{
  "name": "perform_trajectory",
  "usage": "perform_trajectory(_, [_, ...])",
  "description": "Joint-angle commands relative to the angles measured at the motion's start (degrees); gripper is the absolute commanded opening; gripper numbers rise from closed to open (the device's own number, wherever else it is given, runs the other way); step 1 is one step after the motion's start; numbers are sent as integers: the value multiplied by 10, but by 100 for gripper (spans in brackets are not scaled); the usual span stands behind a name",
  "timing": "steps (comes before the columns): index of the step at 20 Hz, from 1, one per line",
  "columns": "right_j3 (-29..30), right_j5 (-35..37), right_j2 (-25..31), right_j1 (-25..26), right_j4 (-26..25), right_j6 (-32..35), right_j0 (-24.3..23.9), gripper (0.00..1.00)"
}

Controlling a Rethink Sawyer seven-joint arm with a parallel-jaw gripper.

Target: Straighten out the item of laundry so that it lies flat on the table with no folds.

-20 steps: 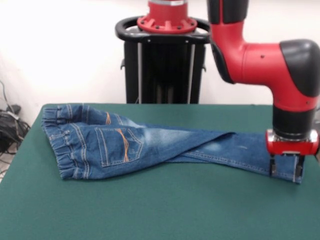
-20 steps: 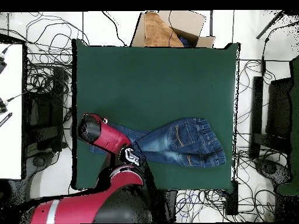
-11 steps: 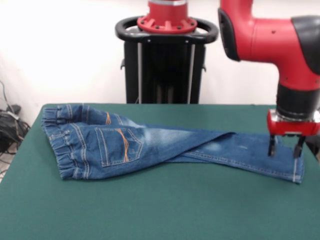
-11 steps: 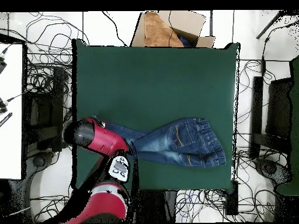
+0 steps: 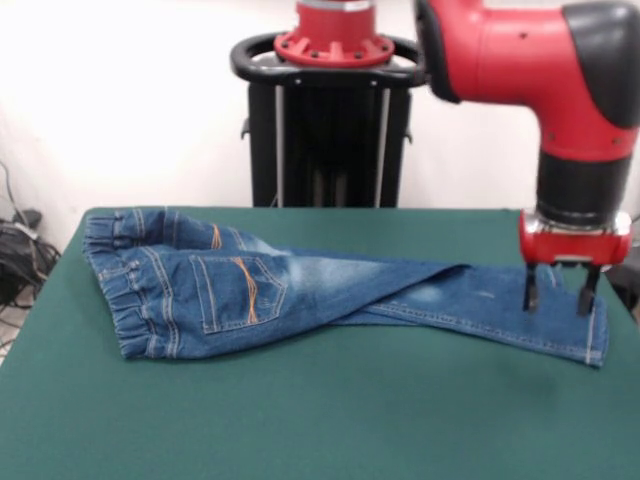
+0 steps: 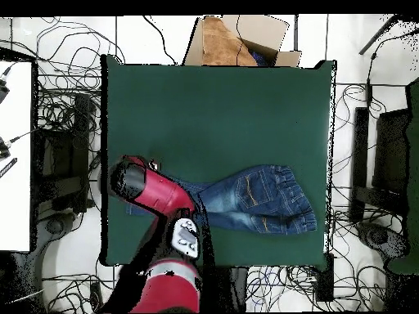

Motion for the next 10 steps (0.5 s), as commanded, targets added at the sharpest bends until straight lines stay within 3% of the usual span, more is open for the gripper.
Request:
perform_trajectory(1, [53, -132, 201, 59, -33, 175, -132, 100])
perform_trajectory(5, [52, -164, 231, 85, -61, 193, -156, 100])
perform_trajectory(10, [65, -164, 257, 94, -59, 198, -176, 100])
